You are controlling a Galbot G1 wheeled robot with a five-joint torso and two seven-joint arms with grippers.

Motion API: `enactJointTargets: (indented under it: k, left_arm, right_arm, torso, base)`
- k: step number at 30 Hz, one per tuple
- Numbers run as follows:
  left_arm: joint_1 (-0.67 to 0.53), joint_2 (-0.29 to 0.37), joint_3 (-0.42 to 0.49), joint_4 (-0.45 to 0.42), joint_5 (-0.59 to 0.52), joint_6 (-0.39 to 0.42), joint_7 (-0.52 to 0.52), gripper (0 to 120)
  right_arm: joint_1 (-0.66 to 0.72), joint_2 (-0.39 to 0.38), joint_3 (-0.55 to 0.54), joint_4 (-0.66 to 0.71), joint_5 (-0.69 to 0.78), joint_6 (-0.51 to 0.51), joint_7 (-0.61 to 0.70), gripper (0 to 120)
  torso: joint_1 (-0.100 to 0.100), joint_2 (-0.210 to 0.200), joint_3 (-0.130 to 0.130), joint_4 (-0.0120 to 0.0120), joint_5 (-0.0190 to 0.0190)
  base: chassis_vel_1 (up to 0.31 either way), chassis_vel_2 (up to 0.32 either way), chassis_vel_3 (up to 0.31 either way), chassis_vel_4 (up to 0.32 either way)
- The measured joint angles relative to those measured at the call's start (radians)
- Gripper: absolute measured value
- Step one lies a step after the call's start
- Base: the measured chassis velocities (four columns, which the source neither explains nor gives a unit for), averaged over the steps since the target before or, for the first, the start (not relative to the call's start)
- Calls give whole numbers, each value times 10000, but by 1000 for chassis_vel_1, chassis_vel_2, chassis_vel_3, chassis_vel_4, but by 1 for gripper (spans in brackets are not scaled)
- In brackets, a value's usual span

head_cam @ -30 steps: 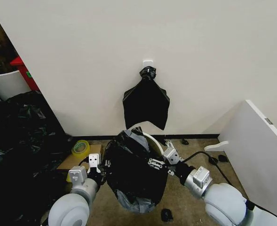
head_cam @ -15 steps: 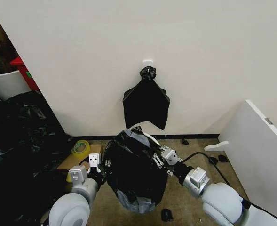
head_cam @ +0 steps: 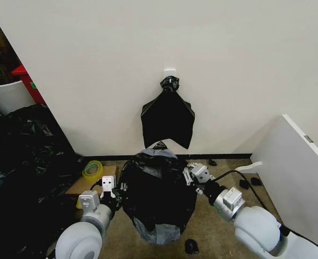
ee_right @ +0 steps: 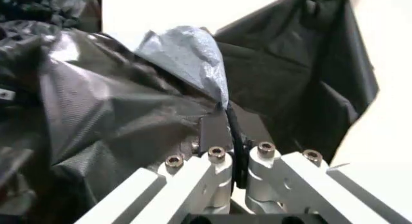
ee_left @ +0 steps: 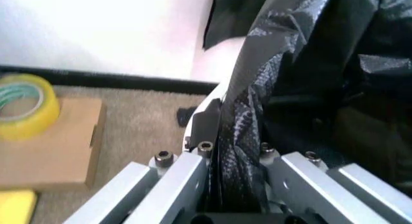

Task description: Place the garbage bag over the trash bin.

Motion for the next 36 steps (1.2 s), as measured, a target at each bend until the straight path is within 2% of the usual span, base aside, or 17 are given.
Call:
enactJointTargets:
  k: [2,5,14,18,26,36]
  left_arm:
    - [29,39,-15,-5,107,-317,366,0]
    - [75,80,-16,-22,247,-498,626,0]
    - [206,291,17,56,1500,-1033,1335,0]
    - [189,427,46,187,2336,-1789,1948,0]
    - [224,660,130,576,3584,-2868,2974,0]
    - [78,731,159,892,3656,-3328,3469,0]
  right_arm:
    - [222,-158,145,-171,886,-51,5,0]
    - [251,-280,256,-240,1363,-18,-97,0]
    - [609,-973,496,-551,3661,93,-740,0]
    - [904,-1488,479,-875,5075,47,-1633,0]
    - [964,-2028,506,-1208,5536,0,-2604,0]
    - [1140,-1709,378,-1697,5222,-610,-1692,0]
  torso:
    - [0,0,0,0,0]
    - [0,0,0,1,1]
    - [0,0,0,1,0]
    - [0,0,0,1,0]
    - [0,0,-1,0,-1]
    - [0,0,0,1,0]
  base:
    - [0,0,0,0]
    - [0,0,0,0]
    - [0,0,0,0]
    - [0,0,0,0]
    - [0,0,0,0]
    - [0,0,0,0]
